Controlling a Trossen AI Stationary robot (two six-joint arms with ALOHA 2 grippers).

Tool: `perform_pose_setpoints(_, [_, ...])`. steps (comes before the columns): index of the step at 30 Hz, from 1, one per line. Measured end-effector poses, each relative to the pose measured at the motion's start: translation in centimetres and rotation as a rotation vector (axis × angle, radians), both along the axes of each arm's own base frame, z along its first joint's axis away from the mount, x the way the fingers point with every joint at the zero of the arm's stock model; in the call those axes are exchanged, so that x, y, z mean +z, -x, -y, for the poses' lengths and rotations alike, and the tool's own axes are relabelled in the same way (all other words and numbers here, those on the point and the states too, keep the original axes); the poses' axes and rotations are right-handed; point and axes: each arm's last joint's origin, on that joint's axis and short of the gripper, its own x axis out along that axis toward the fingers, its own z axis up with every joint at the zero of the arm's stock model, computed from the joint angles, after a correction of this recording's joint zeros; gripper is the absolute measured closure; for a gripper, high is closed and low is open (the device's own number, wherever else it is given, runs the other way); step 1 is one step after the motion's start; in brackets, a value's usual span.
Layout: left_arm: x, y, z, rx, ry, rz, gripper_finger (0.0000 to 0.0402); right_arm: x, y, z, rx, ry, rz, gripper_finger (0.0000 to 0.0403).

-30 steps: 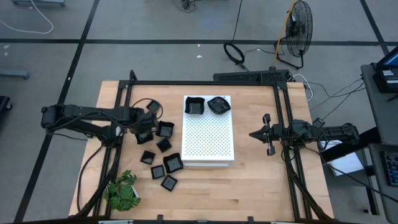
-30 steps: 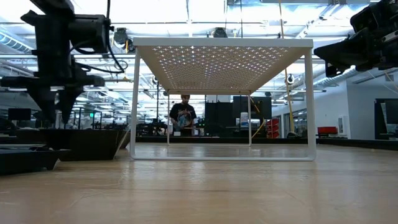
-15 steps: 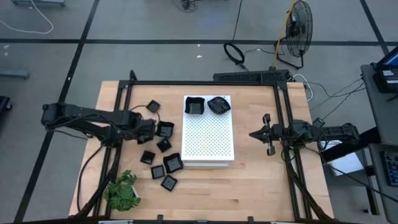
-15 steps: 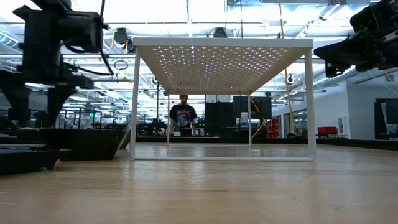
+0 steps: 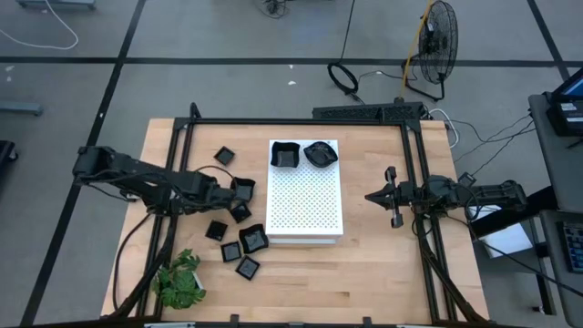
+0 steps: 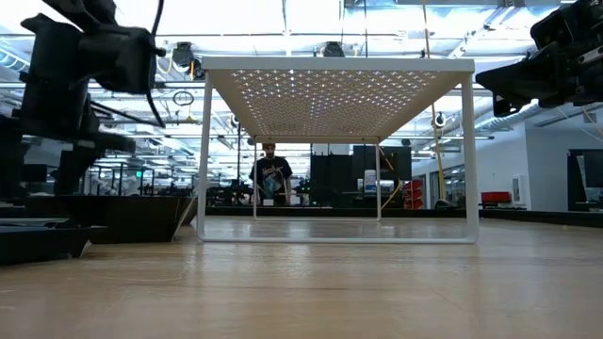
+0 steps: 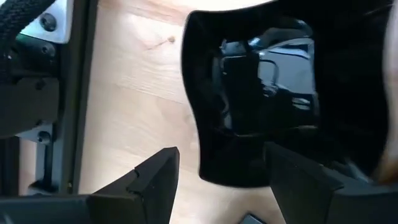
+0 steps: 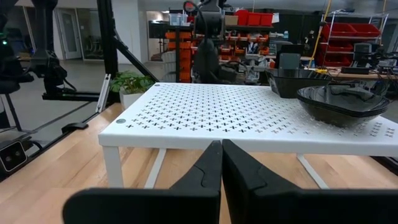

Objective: Pick & Place Mini shaped plates
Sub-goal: Stack the black distorted square plate on top of the other black distorted square plates on the shelf

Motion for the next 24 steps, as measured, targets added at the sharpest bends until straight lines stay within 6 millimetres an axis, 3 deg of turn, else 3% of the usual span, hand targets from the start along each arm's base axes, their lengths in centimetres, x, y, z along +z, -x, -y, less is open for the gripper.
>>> perform_pose_setpoints(11, [-0.6, -1.1, -1.3, -0.073, -0.130, 0.054, 0.0165, 0.0, 0.0, 0.0, 0.000, 0.000, 0.000, 0.0403])
perform_pose_setpoints(24, [-0.6, -1.7, -4.8, -0.185, -0.259, 0.078, 0.0165, 0.0, 0.0, 0.0, 0.000, 0.000, 0.001, 0.0403])
